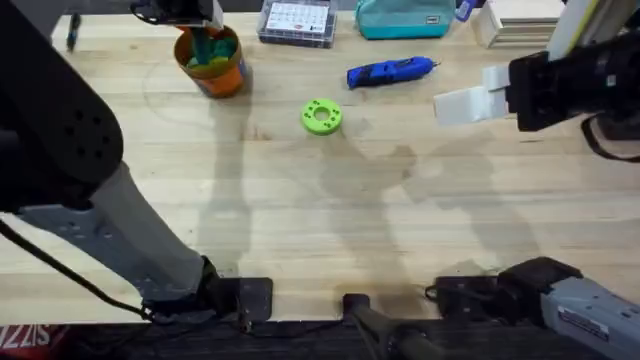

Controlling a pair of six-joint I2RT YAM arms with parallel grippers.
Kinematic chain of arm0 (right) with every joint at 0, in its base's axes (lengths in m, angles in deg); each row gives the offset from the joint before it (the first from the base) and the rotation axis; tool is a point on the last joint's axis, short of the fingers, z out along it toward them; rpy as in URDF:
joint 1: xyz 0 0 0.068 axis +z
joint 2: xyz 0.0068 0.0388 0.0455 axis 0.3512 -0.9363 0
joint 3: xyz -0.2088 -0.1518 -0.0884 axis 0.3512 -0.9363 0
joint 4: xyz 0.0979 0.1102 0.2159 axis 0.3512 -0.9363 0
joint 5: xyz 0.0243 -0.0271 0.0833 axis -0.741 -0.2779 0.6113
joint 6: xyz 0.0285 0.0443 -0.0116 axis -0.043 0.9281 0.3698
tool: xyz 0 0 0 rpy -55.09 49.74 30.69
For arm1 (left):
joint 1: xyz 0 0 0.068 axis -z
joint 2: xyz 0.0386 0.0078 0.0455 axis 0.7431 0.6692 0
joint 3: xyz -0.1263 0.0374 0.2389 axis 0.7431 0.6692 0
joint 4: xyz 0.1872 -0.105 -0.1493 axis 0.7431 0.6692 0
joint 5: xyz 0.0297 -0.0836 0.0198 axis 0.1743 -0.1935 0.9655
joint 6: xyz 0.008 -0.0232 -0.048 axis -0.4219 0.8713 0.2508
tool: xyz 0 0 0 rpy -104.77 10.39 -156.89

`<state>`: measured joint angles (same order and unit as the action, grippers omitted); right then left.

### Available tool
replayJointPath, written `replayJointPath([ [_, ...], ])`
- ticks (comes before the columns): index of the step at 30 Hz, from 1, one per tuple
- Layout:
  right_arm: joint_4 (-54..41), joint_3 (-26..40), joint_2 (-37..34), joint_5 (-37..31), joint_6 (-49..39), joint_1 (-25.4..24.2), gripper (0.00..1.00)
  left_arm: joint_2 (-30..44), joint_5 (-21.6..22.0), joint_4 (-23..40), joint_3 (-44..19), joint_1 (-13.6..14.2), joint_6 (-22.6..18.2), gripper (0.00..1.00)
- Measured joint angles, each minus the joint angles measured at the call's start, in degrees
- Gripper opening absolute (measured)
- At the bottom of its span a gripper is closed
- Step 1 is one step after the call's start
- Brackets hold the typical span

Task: Pick up the gripper from the table and insert it into the empty holder that is missing its gripper. Then pick up a screw, insert it into the mounting hole, and use the screwdriver to tighten it. Finally, clean up the table by picking up the vegetable and placing it into the bucket.

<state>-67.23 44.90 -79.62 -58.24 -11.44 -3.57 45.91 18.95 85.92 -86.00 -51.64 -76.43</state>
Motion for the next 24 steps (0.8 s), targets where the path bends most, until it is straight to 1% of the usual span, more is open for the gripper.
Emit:
replayJointPath([
  [2, 0.0, 0.0, 0.0, 0.0, 0.0, 0.0, 0.994, 0.0, 0.3, 0.0, 0.0, 0.0, -0.1, 0.395],
  [7, 0.0, 0.0, 0.0, 0.0, 0.0, 0.0, 0.994, 0.0, 0.8, 0.0, 0.0, 0.0, -0.2, 0.640],
  [10, 0.0, 0.0, 0.0, 0.0, 0.0, 0.0, 0.994, 0.0, 0.9, 0.0, 0.0, 0.0, -0.2, 0.804],
  [13, 0.0, 0.0, 0.0, 0.0, 0.0, 0.0, 0.994, 0.0, 0.9, 0.3, 0.0, 0.0, -0.2, 0.872],
  [15, 0.0, 0.0, 0.0, 0.0, 0.0, 0.0, 0.994, 0.0, 0.9, 1.5, 0.0, 0.0, -0.2, 0.970],
  [20, 0.0, 0.0, 0.0, 0.0, 0.0, 0.0, 0.994, -0.4, 0.9, 7.4, 0.0, 0.0, -0.1, 0.985],
  [24, 0.0, 0.0, 0.0, 0.0, 0.0, 0.0, 0.994, -3.8, 0.8, 14.0, 0.2, 0.0, 1.7, 0.985],
])
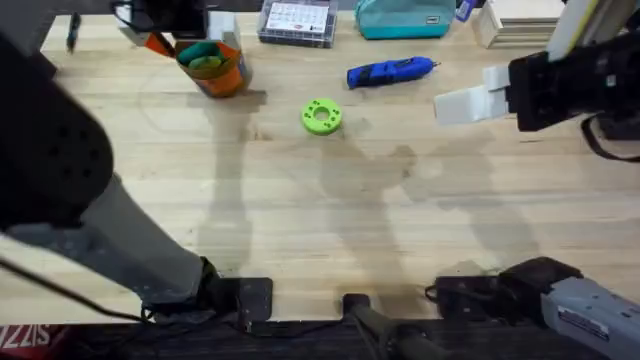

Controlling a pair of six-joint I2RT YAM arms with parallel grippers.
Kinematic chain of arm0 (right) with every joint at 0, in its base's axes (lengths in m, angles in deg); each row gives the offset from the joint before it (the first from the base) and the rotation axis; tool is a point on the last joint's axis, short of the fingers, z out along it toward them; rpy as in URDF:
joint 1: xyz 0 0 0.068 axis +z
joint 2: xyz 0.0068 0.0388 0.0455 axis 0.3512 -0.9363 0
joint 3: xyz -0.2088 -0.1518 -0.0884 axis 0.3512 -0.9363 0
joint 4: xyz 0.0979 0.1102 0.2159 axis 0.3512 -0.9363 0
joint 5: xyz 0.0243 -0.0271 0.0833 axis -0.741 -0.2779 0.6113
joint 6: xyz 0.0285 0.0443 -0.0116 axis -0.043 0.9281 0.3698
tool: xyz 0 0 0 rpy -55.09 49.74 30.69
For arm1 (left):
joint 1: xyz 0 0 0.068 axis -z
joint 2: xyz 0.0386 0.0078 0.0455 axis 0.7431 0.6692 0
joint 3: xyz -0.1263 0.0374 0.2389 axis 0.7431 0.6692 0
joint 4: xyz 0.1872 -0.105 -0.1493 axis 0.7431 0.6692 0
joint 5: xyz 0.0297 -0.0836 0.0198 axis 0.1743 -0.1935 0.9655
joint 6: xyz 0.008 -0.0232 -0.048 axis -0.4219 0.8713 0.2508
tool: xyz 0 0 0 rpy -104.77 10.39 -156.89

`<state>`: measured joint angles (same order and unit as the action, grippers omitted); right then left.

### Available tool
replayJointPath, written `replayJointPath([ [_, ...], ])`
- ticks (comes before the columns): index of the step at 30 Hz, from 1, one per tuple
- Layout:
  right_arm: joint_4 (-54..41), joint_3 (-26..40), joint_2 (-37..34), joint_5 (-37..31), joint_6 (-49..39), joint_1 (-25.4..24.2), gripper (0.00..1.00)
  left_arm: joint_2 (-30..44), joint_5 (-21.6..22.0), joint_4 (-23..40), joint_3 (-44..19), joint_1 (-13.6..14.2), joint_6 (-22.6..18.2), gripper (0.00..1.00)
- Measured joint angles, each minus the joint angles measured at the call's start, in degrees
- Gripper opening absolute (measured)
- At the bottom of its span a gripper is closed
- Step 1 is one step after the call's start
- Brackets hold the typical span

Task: Pick up the gripper from the table and insert it into the empty holder that is missing its gripper. Then pick up a screw, insert it into the mounting hole, and use the screwdriver to tighten it. Finally, clean up the table by picking up the vegetable and placing it into the bucket.

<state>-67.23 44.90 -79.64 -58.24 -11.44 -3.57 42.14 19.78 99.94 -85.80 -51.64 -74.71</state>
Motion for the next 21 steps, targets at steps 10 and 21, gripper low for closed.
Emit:
replayJointPath([
  [10, 0.0, 0.0, 0.0, 0.0, 0.0, 0.0, 0.994, -23.9, -0.1, 11.0, 1.7, 3.9, 2.1, 0.985],
  [21, 0.0, 0.0, 0.0, 0.0, 0.0, 0.0, 0.994, -46.0, -0.5, 13.6, 9.9, 4.7, 5.0, 0.985],
])
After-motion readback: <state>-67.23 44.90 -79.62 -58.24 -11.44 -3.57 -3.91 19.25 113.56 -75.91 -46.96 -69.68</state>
